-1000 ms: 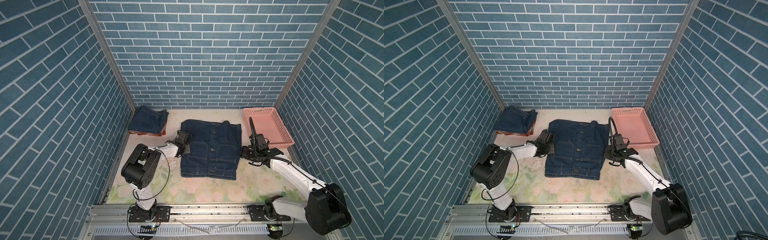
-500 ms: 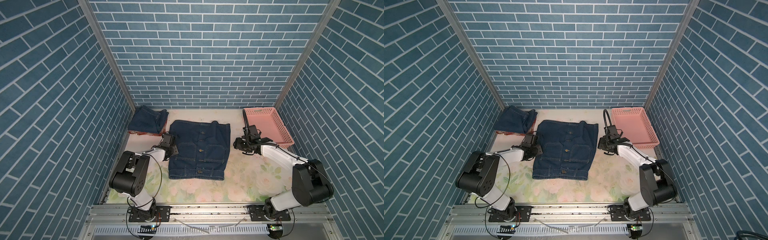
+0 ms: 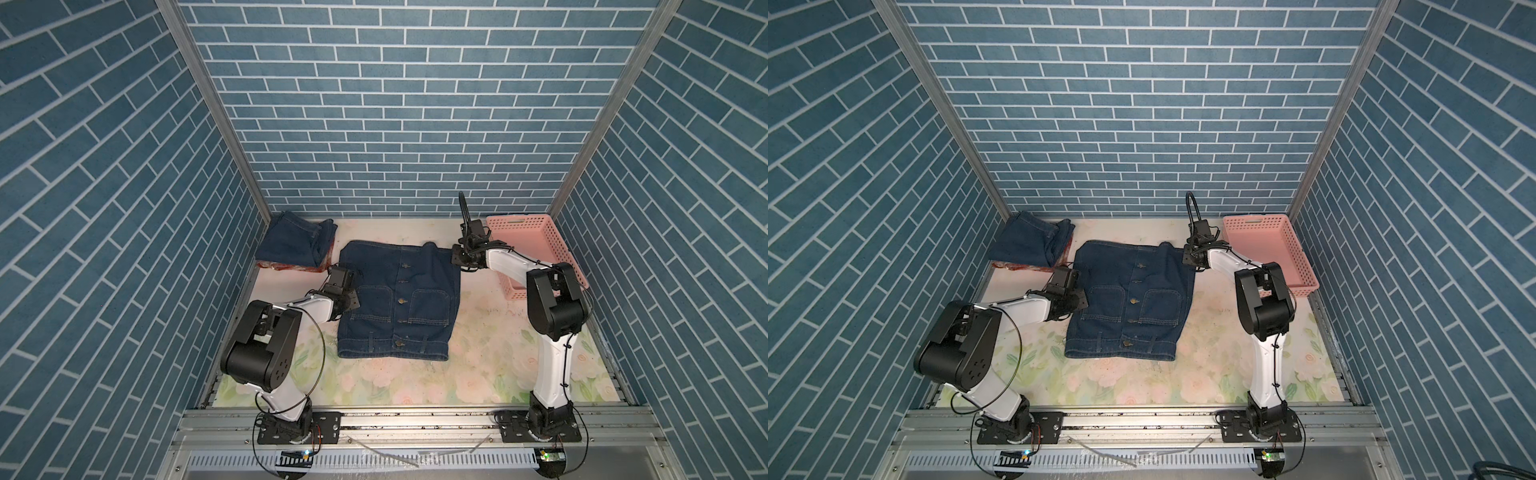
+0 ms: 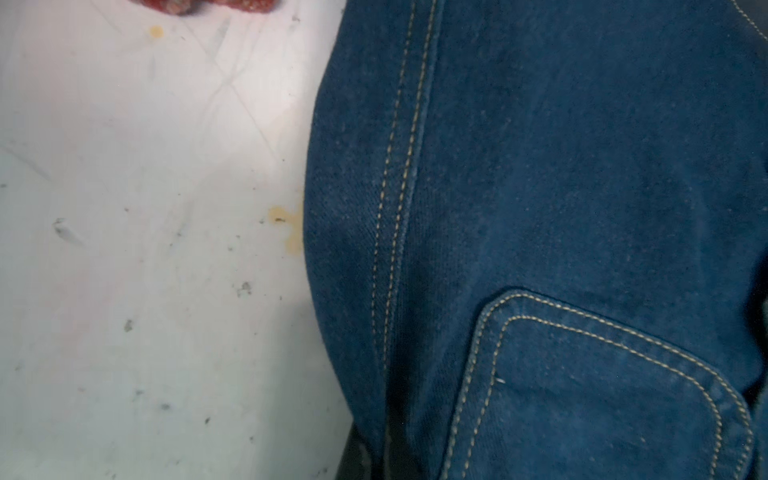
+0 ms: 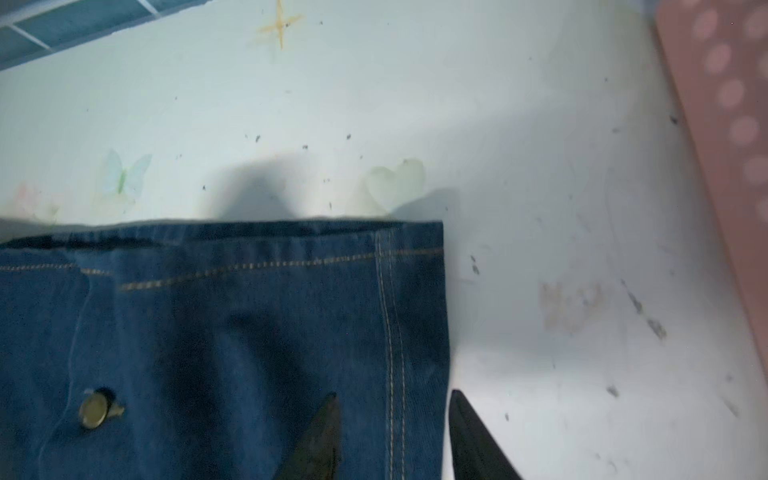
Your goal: Fold and stack the skirts
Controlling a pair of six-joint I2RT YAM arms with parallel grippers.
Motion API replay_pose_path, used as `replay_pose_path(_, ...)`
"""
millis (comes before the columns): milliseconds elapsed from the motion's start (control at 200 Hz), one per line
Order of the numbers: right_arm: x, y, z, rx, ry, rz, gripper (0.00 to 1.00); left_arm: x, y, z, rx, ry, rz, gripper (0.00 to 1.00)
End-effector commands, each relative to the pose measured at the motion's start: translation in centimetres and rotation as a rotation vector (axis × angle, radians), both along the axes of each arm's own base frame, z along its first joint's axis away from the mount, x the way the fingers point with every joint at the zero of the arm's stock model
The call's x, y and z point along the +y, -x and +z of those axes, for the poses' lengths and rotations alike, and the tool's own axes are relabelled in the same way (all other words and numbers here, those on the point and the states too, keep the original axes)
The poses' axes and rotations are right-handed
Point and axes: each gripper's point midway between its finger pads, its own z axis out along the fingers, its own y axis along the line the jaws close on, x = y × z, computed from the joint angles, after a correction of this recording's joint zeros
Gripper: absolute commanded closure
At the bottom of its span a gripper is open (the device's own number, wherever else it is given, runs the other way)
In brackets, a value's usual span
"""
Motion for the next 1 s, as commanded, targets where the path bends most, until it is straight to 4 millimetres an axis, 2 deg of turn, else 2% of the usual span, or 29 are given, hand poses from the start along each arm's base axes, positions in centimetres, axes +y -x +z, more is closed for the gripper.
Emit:
replay_pose_path(0,-0.2,-2.0,0.1,-0.023,0.080,0.008,0.58,-0.7,1.9,-1.8,0.102,-0.010,-0.044,1.00)
replay_pose_path(10,-0.1,-2.1,0.4,-0.028,0.082,0.009,0.58,-0.7,1.9,-1.8,0.100,-0.009,-0.045,1.00)
replay_pose_path(20,-0.2,-2.2,-0.7,-0.010,0.092,0.008,0.58,-0.8,1.9,-1.8,0.101,-0.008,-0.045,1.00)
replay_pose_path(55,0.0,-2.5,-1.6,0.002,0.099,0.010,0.59,-0.8,1.9,-1.6,0.098,-0.008,-0.047,1.00)
replay_pose_path(230,0.5,-4.2,-3.6,0.035,0.137,0.008,0.64,-1.1,1.7,-1.3,0.092,-0.006,-0.052,1.00)
replay_pose_path(290,0.5,-4.3,-4.4,0.060,0.149,0.008,0.71,-1.2,1.6,-1.3,0.092,-0.004,-0.052,1.00)
replay_pose_path(350,0.7,-4.4,-4.8,0.068,0.148,0.012,0.88,-1.2,1.6,-1.2,0.090,-0.003,-0.050,1.00)
replay_pose_path(395,0.7,-4.4,-4.4,0.060,0.146,0.009,1.00,-1.2,1.6,-1.2,0.090,-0.005,-0.049,1.00)
replay_pose_path(650,-0.1,-3.9,0.8,-0.039,0.118,-0.003,1.00,-0.7,1.9,-0.9,0.089,-0.027,-0.043,1.00)
replay_pose_path(715,-0.7,-3.4,1.8,-0.055,0.103,-0.014,1.00,-0.7,2.0,-1.1,0.091,-0.028,-0.042,1.00)
replay_pose_path(735,-0.9,-3.2,1.2,-0.046,0.103,-0.016,1.00,-0.6,2.1,-1.1,0.093,-0.029,-0.042,1.00)
replay_pose_path(755,-1.1,-3.1,2.7,-0.070,0.087,-0.022,1.00,-0.6,2.1,-1.1,0.092,-0.030,-0.041,1.00)
replay_pose_path(995,-4.0,-1.3,1.8,-0.049,-0.023,-0.050,1.00,-0.3,2.4,-1.7,0.104,-0.043,-0.040,1.00)
